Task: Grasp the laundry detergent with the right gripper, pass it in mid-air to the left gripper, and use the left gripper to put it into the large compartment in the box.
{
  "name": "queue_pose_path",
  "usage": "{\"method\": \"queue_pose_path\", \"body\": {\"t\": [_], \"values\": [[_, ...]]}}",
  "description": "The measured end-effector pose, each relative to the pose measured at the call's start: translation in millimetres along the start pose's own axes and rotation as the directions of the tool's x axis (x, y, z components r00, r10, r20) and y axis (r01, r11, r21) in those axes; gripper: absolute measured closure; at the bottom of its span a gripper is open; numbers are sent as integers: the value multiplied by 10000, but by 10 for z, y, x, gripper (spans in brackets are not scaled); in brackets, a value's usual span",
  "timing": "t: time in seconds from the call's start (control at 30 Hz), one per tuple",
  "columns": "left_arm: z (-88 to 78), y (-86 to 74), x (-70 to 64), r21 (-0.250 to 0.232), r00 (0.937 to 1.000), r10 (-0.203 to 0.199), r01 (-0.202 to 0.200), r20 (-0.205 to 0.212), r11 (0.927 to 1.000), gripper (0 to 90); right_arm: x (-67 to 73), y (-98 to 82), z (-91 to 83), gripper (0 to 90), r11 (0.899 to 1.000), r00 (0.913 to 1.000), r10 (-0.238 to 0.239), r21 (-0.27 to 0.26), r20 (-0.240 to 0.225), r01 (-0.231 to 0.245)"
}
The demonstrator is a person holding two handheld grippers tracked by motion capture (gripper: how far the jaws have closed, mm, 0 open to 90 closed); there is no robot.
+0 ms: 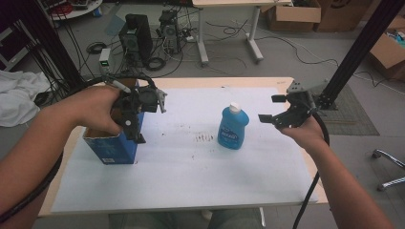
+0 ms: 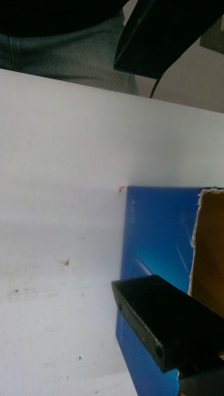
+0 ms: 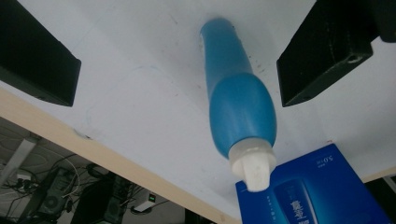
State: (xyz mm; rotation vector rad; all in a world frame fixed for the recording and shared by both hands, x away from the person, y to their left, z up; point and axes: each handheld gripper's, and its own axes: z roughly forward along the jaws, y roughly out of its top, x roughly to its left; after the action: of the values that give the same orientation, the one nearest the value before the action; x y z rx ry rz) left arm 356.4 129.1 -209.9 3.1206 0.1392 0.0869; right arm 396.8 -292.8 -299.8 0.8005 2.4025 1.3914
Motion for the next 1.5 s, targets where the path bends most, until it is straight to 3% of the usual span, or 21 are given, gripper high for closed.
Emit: {"method": "queue_pose_path", "body": {"t": [0.37,0.7,0.87,1.5], "values": [[5,-22,-5,2,10000,-42,42,67,10000,1,111,-370,306,0,9990,9976,-410,132,-556,418],[15,-23,8,-27,9999,-89,89,70,10000,1,128,-549,576,0,9996,9961,-295,-72,-836,290],[13,-16,9,-13,10000,-73,73,54,10000,1,132,-653,711,0,9997,9955,-232,77,-922,240],[17,-2,-9,68,9999,-112,111,81,9999,1,174,-747,1076,0,9997,9918,-227,-144,-1255,211]]}}
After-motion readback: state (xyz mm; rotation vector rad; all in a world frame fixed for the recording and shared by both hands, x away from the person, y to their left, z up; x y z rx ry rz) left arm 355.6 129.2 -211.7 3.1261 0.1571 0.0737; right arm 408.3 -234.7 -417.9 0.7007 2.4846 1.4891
